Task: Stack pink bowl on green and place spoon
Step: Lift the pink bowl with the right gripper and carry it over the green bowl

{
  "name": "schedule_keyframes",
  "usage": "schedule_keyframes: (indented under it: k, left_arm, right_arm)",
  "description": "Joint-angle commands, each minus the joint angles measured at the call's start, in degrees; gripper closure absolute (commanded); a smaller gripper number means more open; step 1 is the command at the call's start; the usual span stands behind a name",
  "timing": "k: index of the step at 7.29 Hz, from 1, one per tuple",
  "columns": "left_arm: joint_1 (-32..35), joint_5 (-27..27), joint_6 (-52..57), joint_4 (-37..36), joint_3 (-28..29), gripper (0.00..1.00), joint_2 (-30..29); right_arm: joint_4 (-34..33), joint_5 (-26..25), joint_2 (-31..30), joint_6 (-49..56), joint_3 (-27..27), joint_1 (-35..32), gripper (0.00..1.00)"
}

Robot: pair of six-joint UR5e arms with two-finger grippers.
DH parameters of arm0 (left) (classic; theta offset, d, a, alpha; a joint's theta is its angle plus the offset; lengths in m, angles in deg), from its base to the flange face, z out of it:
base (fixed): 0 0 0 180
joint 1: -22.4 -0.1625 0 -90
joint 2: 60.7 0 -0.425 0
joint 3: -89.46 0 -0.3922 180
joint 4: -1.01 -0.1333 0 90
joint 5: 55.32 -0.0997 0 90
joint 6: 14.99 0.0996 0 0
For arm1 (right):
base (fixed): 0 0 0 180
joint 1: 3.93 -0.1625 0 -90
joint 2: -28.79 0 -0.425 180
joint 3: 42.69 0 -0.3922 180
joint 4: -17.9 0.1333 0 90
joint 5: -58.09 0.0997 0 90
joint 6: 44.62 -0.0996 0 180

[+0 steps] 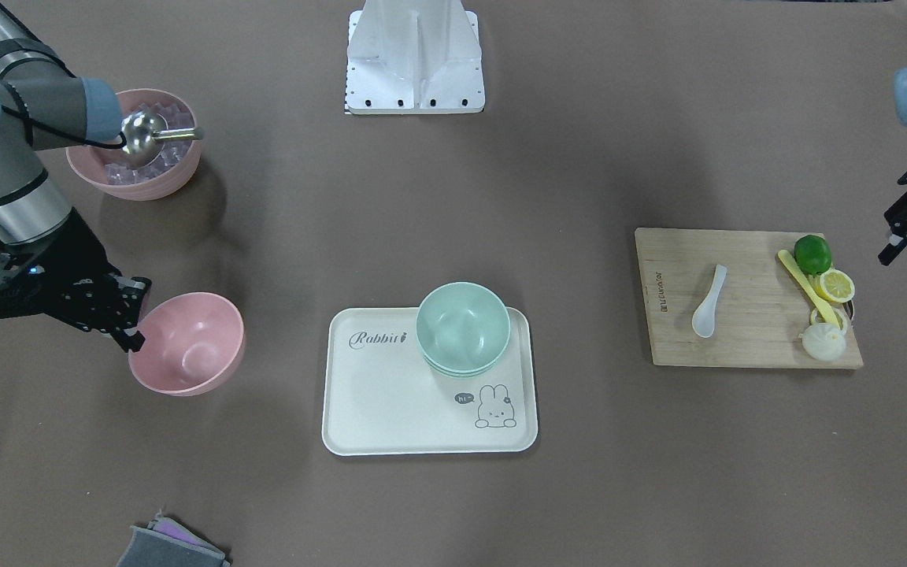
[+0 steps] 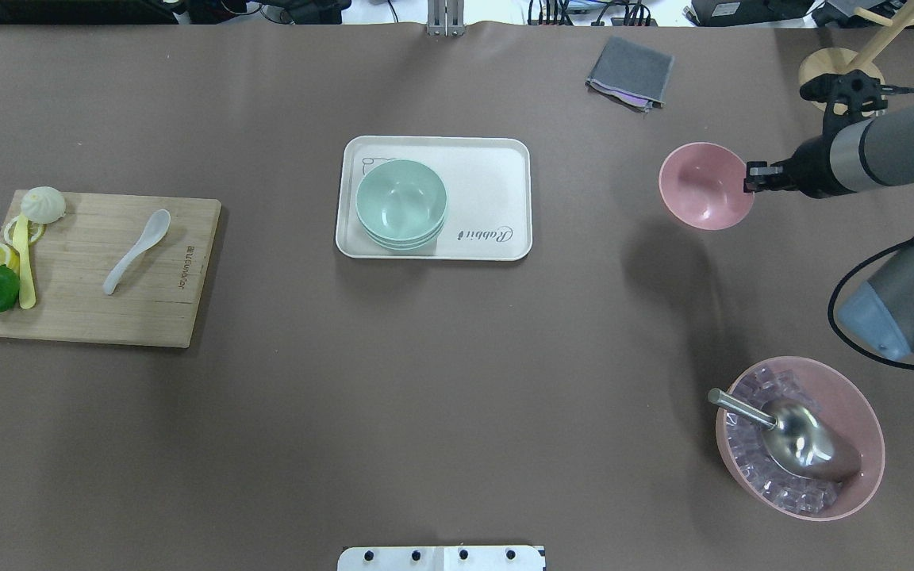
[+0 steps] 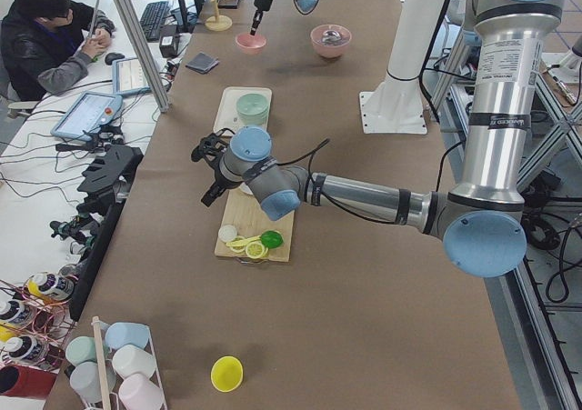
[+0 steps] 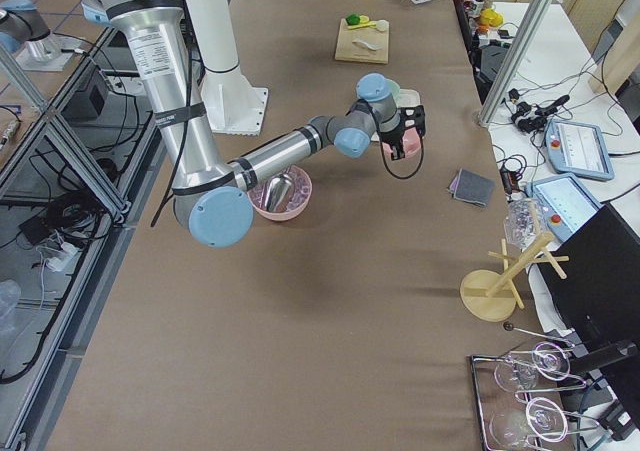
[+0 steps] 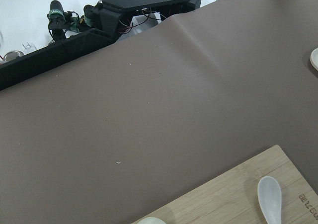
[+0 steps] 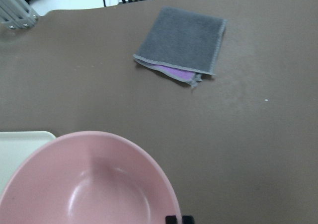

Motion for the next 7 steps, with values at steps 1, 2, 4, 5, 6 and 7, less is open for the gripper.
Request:
schedule_keyframes:
  k: [1,2,4,5,6,7]
  left_arm:
    - [0.0,0.0,0.0,0.0,0.0,0.02,0.1]
    - [0.0,-0.1,0.0,-0.1,0.0,0.02,0.0]
    - [0.0,-0.1,0.0,0.0,0.1,0.02,0.0]
    - [0.0,-0.1,0.0,0.0,0.0,0.02,0.1]
    - [0.0,-0.2,0.0,0.0,0.1,0.02,0.1]
    - [0.0,-0.2,0.0,0.0,0.1,0.02,0.1]
  right_arm:
    - [-7.7,-2.0,8.9,-3.6,-0.9,4.0,1.00]
    - [-14.1,-3.0,11.3,-4.2,-2.4,5.7,1.00]
    - [-25.6,-3.6,17.9,-5.0,-2.0,9.7,1.00]
    - [-28.0,-3.6,22.2,-9.5,0.9,11.1,1.00]
    - [-28.6,-3.6,27.5,-13.7,7.1,12.1,1.00]
    - [-28.6,-3.6,31.6,-14.9,12.8,12.9,1.00]
